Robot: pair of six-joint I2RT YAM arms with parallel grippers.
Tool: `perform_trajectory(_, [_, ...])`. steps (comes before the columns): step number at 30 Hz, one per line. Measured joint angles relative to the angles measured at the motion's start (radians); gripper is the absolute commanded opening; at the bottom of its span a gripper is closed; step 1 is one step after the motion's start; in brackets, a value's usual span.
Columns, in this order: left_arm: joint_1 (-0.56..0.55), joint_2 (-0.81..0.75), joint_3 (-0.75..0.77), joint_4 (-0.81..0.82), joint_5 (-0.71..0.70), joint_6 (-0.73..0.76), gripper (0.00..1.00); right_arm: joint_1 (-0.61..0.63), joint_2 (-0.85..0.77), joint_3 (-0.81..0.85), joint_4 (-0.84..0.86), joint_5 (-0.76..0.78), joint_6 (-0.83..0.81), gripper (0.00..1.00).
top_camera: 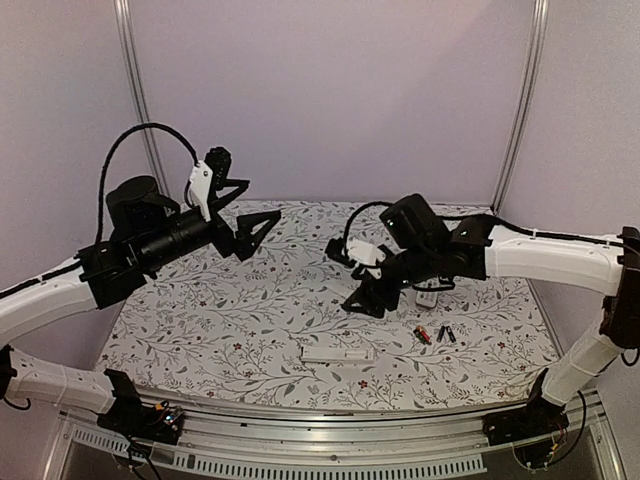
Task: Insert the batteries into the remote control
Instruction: Place the remote control without the battery cover at the center of the board, then pick up the battery at the center of the board.
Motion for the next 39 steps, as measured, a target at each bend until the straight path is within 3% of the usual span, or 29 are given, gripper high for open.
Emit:
perform_trajectory(3, [0.0, 0.038, 0.019, -0.114, 0.005, 0.043, 0.93, -0.143, -0.113, 0.061, 0.011, -0.021, 0.197, 0.43])
perform_trajectory(5, [0.0, 0.065, 0.02, -0.176, 0.01, 0.064, 0.86, -0.252, -0.16, 0.063, 0.002, -0.011, 0.322, 0.36])
perform_trajectory(8, [0.0, 0.114, 0.011, -0.248, 0.044, 0.105, 0.8, -0.366, -0.197, 0.01, -0.069, 0.085, 0.51, 0.34])
perform_trajectory(17, [-0.059, 0.16, -0.144, -0.288, 0.2, 0.227, 0.8, -0.379, -0.198, -0.214, -0.315, 0.22, 0.81, 0.24])
perform_trajectory(26, [-0.14, 0.24, -0.23, -0.292, 0.231, 0.376, 0.8, -0.342, -0.151, -0.226, -0.299, 0.161, 0.853, 0.2])
perform_trajectory(39, [-0.147, 0.233, -0.348, -0.101, 0.292, 0.384, 0.82, -0.274, -0.026, -0.21, -0.291, 0.116, 0.747, 0.21])
